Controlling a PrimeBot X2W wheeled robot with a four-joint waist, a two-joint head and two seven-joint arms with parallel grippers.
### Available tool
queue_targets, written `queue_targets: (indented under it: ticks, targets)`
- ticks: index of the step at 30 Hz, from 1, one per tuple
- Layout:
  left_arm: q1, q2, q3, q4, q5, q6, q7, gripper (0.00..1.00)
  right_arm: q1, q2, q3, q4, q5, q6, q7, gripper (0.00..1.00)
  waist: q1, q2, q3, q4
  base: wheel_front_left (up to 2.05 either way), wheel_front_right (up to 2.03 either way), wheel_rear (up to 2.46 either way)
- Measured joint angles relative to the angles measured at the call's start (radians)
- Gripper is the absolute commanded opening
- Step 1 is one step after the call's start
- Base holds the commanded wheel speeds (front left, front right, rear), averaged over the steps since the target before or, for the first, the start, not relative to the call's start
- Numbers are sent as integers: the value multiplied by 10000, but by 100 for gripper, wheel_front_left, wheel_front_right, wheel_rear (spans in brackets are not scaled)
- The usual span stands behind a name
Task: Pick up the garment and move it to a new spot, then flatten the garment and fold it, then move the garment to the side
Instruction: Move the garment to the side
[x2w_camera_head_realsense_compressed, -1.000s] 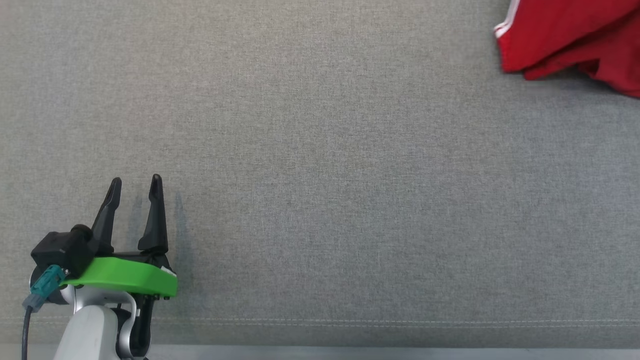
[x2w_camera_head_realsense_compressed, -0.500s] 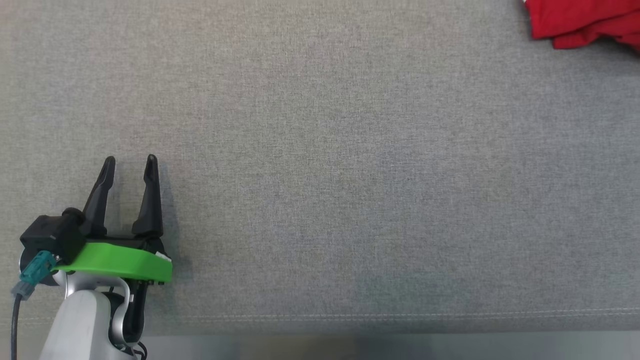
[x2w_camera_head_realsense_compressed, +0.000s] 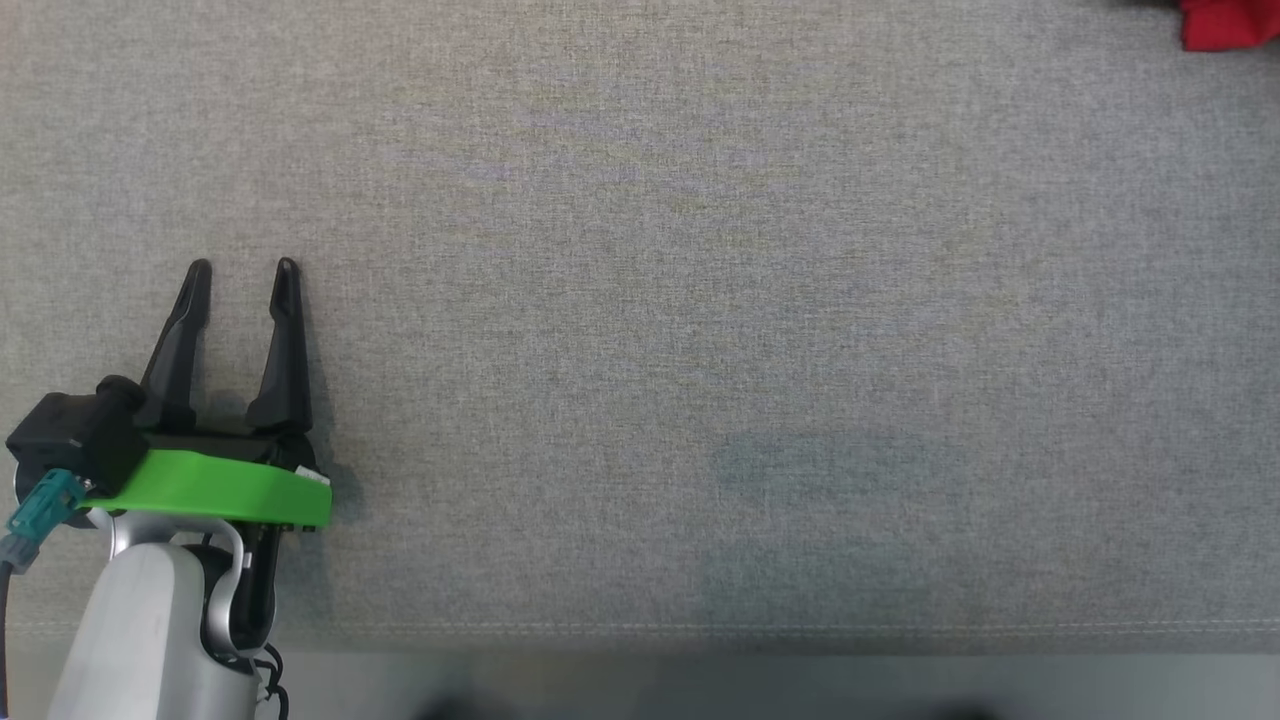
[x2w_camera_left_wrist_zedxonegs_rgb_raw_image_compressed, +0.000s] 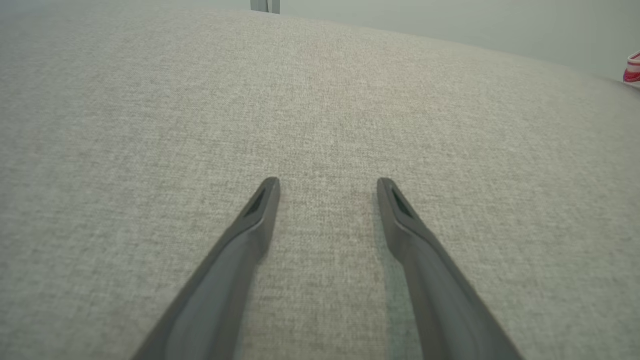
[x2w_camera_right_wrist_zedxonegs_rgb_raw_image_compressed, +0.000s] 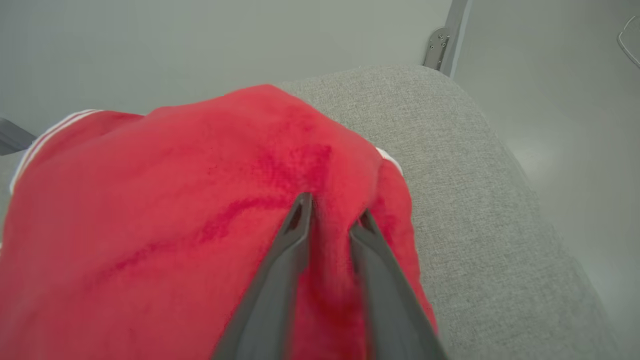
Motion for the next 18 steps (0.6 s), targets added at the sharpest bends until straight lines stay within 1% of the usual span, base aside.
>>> queue_targets:
  ticks: [1,6,12,13,14,18]
  targets:
    - [-22,2,2,4,0,0,-6,100,39,35,-17,98,-15,-123,-113,100,1,0,14,8,0,0,0]
    - [-69,4,6,86,0,-2,-6,100,54,203,-113,497,-385,-773,-980,100,0,0,-74,-9,0,0,0]
    - [-78,0,-29,286,0,0,-6,100,318,418,-138,1124,-566,-1476,-1586,100,0,0,-374,-54,0,0,0]
    - [-78,0,-29,286,0,0,-6,100,318,418,-138,1124,-566,-1476,-1586,100,0,0,-374,-54,0,0,0]
    - [-78,-12,-42,332,0,0,-6,100,508,537,-159,1427,-560,-1569,-1595,100,0,0,-520,-70,0,0,0]
    - [-80,-44,-88,416,0,0,-6,100,875,809,-201,1781,-487,-1603,-1724,100,0,0,-778,-100,0,0,0]
